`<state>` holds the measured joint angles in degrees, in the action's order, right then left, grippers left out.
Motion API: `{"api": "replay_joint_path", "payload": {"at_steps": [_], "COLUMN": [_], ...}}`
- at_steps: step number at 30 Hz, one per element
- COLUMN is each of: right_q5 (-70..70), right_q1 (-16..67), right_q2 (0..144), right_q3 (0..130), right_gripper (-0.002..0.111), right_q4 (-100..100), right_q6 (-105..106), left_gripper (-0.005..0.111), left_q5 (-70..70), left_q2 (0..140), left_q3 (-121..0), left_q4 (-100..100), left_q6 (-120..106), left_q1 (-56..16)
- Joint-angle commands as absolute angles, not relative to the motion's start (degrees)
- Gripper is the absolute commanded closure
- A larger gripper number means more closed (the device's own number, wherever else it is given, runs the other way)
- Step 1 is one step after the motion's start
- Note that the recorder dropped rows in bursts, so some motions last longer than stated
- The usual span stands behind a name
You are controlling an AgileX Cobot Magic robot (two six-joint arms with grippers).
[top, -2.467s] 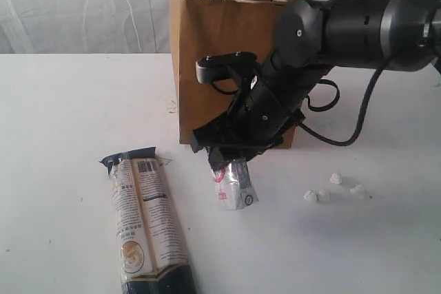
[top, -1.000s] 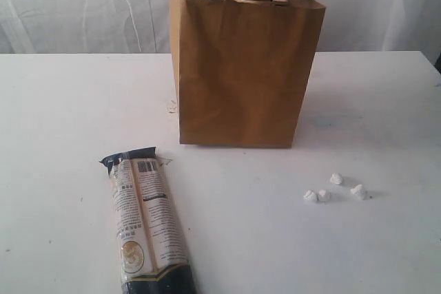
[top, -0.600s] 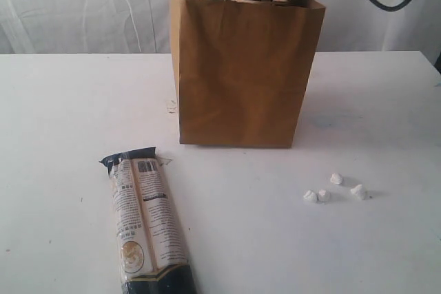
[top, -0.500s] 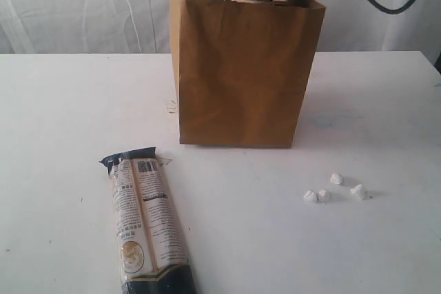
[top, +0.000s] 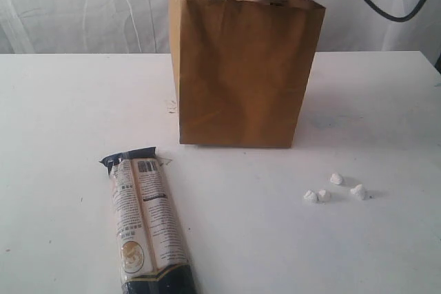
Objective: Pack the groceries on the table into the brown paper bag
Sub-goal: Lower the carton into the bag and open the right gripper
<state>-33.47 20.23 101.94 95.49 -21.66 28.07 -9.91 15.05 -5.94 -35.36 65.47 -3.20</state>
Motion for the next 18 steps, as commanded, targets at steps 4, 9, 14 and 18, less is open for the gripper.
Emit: {"api": "replay_joint_path", "payload": {"at_steps": [4, 9, 14, 18], "right_q5": [-34.6, -35.2, -35.4, -37.5], "right_q1": [19.9, 19.9, 19.9, 19.9], "right_q2": [101.5, 101.3, 97.7, 92.3], "right_q3": [95.9, 95.9, 95.9, 95.9], "right_gripper": [0.047, 0.047, 0.047, 0.053], "right_q4": [-16.0, -15.9, -15.9, -12.7], "right_q6": [22.3, 22.3, 22.3, 22.3], "left_gripper": [0.107, 0.107, 0.107, 0.107], "left_q5": [-10.0, -10.0, -10.0, -10.0], "left_q2": [14.7, 14.7, 14.7, 14.7], "left_q3": [-5.7, -5.7, -5.7, -5.7], "left_q4": [-35.2, -35.2, -35.2, -35.2], "left_q6": [65.6, 65.6, 65.6, 65.6], "left_q1": [-2.9, -2.9, -2.9, -2.9]}}
